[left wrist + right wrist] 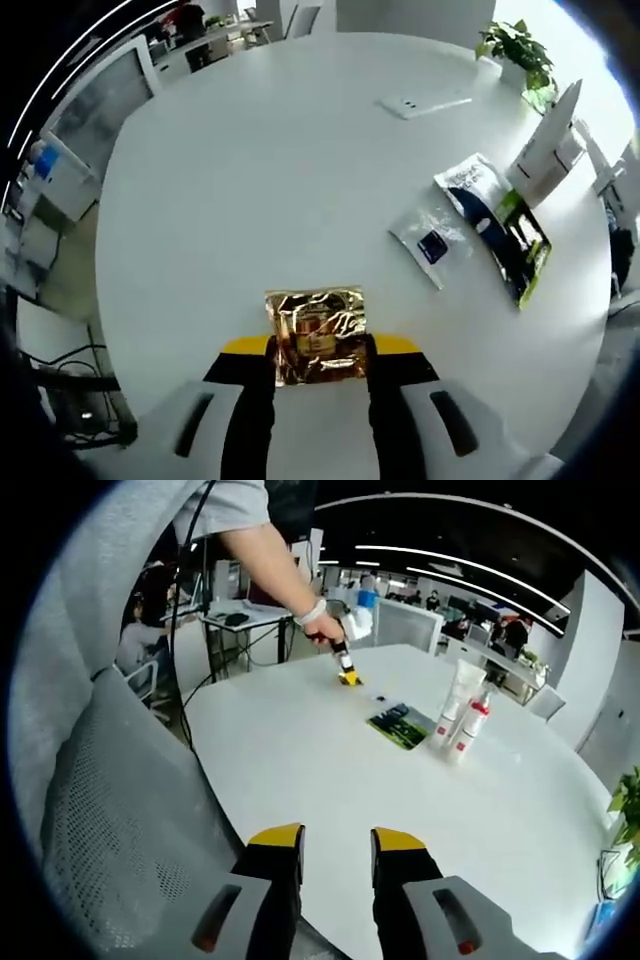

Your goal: Arrange the skincare products in the storage area until every visible bottle or jar stands upright without overlapping.

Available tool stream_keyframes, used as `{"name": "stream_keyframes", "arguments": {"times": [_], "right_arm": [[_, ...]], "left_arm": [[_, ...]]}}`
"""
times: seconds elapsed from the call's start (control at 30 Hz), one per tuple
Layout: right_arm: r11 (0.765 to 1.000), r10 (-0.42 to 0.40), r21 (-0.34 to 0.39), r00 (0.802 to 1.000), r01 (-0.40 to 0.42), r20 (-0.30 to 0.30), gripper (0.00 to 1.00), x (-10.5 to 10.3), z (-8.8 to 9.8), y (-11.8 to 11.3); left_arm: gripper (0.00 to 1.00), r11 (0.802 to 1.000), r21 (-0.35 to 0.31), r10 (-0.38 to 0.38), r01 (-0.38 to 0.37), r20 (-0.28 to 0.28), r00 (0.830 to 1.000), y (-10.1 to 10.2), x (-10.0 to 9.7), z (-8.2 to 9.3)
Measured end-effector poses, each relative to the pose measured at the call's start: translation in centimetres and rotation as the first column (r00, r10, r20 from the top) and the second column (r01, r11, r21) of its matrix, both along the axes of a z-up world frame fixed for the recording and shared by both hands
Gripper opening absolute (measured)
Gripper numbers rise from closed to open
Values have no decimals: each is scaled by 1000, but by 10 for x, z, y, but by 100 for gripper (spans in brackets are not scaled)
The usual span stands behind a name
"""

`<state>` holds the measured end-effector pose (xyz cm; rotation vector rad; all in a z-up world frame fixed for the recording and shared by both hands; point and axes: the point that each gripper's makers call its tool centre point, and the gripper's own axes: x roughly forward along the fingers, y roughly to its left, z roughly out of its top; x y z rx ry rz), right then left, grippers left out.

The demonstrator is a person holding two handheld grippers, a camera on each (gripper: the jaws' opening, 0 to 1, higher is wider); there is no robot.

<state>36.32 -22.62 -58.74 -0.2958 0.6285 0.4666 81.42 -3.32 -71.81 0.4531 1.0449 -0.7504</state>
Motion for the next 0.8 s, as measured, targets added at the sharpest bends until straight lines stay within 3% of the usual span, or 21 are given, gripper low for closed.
{"name": "stream_keyframes", "arguments": {"times": [0.2,0.47,0.7,0.8], "right_arm": [[1000,10,6,1000,-10,18,23,1,4,2],[1000,21,6,998,-21,53,25,1,11,5],[999,32,4,997,-32,70,26,1,14,8],[999,44,4,997,-45,68,26,0,14,11]], "left_arm": [[33,995,-96,15,-12,27,1000,-4,-18,31],[33,977,-214,9,9,84,996,-10,-67,90],[33,929,-371,35,8,110,993,-23,-131,138],[33,892,-452,62,-7,106,992,-28,-159,158]]}}
